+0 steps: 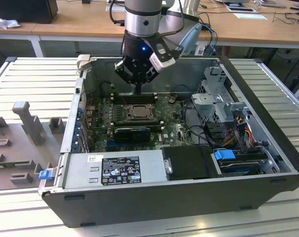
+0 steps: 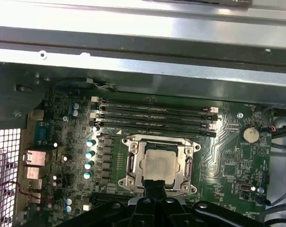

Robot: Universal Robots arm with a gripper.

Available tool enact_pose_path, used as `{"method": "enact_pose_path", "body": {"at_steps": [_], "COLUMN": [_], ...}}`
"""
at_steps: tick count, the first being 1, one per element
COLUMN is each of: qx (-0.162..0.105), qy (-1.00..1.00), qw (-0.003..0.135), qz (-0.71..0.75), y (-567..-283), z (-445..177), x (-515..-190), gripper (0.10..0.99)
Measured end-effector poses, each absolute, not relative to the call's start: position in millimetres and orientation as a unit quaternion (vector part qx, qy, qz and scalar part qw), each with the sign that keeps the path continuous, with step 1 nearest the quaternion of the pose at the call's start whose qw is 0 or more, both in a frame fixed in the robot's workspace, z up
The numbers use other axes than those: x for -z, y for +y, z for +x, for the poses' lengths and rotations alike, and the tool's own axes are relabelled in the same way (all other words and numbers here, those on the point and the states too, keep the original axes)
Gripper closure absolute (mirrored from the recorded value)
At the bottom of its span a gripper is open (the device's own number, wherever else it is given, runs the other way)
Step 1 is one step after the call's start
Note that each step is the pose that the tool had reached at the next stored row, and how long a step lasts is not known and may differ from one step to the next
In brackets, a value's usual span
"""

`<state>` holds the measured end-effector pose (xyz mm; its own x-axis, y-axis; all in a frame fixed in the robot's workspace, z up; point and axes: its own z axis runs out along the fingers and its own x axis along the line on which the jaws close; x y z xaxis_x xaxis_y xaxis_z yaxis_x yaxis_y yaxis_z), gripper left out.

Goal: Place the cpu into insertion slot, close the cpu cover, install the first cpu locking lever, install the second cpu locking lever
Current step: 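Install the first cpu locking lever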

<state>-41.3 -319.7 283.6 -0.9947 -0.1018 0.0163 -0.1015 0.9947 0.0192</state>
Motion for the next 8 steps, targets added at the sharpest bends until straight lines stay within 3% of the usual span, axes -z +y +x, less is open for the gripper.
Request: {"method": "enact_pose_path", "body": {"at_steps": [8], "qx": [0.009], "qy": [-0.997], "qw": [0.008], "qz": [0.08], "y": [-319.8], "z": [-48.8], "x": [-283.4], "gripper": [0.98]}}
